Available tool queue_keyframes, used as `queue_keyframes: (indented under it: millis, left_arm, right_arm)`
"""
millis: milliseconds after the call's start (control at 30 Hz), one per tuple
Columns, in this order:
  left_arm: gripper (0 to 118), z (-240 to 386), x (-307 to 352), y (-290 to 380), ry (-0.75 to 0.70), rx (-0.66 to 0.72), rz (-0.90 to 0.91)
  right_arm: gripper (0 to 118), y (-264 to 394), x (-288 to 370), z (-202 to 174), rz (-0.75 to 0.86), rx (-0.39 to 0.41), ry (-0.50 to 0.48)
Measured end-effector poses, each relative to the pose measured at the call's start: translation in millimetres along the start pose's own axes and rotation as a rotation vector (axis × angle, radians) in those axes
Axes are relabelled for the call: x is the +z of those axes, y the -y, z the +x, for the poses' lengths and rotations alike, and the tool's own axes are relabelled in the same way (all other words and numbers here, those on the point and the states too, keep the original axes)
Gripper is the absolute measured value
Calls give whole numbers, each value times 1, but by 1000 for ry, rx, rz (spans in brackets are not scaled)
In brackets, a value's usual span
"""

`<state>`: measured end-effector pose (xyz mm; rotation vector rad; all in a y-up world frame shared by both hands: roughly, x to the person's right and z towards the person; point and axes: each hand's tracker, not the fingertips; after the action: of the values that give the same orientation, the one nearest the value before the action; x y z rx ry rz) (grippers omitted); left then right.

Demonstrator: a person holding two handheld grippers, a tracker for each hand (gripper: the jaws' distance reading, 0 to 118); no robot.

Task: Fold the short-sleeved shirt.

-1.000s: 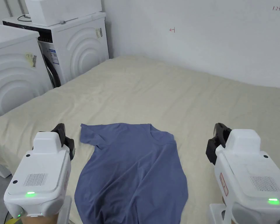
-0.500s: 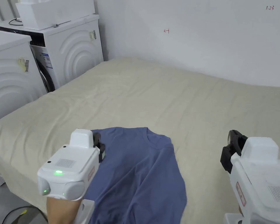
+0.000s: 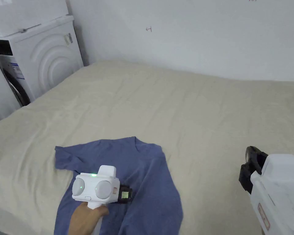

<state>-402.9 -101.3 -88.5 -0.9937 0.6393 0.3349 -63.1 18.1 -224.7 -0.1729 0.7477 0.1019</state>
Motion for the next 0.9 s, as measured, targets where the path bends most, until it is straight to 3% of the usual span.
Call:
queue_keyframes:
  millis: [233,300,367,400,500,533,633,900]
  left_arm:
    - [94,4,-46,5,4,1,-92]
    - [74,4,-55,7,6,-2,-122]
    - [64,5,-52,8,17,14,-112]
    - [52,5,-53,9,15,7,-109]
    - [2,8,-52,8,-19,-69,-95]
    - [1,9,-55,10,-65,-102,-97]
    - [0,0,-52,10,-1,-66,-92]
    - [0,-33,7,4,166,160,74]
  right_arm:
    - [0,16,-1,15,-49,-7,28]
    - [0,18,-1,18,-56,-7,35]
    - [0,19,-1,21,-61,-11,40]
    - [0,20,0,22,-63,-12,42]
    - [0,20,1,25,-65,-15,45]
    - [0,20,2,26,-64,-16,46]
    - [0,19,7,29,-59,-24,50]
    - [0,12,23,43,-34,-32,63]
